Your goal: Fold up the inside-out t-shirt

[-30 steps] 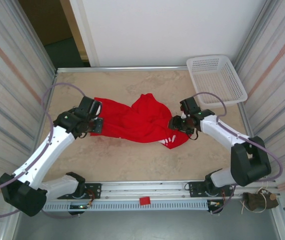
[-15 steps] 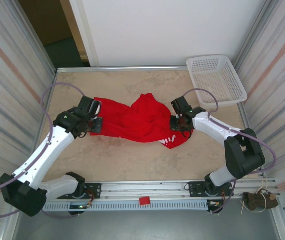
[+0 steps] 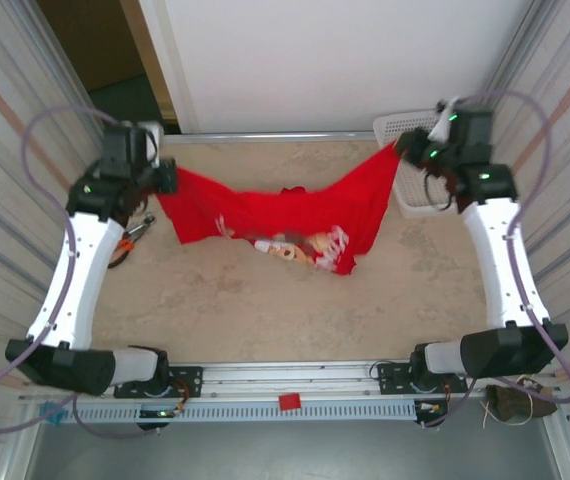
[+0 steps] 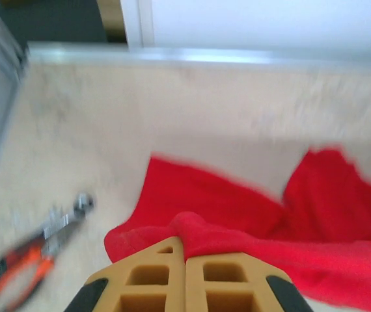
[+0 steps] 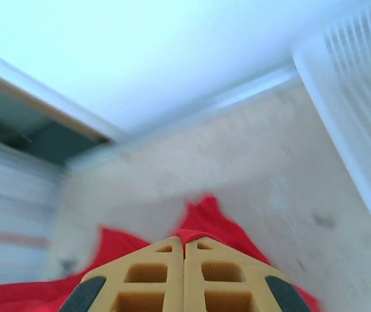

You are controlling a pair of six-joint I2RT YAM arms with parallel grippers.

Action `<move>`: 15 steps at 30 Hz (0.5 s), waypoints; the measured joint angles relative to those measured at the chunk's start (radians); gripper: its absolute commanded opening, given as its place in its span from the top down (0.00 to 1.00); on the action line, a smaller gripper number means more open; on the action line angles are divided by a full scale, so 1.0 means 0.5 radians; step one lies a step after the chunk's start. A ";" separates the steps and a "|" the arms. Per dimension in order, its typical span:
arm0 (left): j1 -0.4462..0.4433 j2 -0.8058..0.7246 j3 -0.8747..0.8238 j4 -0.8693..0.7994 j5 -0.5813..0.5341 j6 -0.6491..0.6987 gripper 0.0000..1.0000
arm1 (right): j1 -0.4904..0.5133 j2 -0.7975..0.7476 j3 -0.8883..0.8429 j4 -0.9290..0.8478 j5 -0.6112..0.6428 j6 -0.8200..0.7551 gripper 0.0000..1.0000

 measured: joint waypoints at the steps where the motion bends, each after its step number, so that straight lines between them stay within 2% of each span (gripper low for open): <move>1: 0.011 0.078 0.179 0.018 0.004 0.013 1.00 | -0.066 0.010 0.138 0.031 -0.089 0.053 1.00; 4: 0.014 0.237 0.590 0.047 0.012 0.035 1.00 | -0.227 0.042 0.414 0.146 -0.311 0.228 1.00; 7: 0.014 0.287 0.827 0.046 0.011 0.043 1.00 | -0.428 0.047 0.535 0.276 -0.490 0.453 1.00; 11: 0.014 0.242 0.903 0.046 0.009 0.050 1.00 | -0.638 0.044 0.553 0.414 -0.658 0.703 1.00; 15: 0.014 0.159 0.890 0.037 0.011 0.049 1.00 | -0.699 0.016 0.545 0.475 -0.760 0.857 1.00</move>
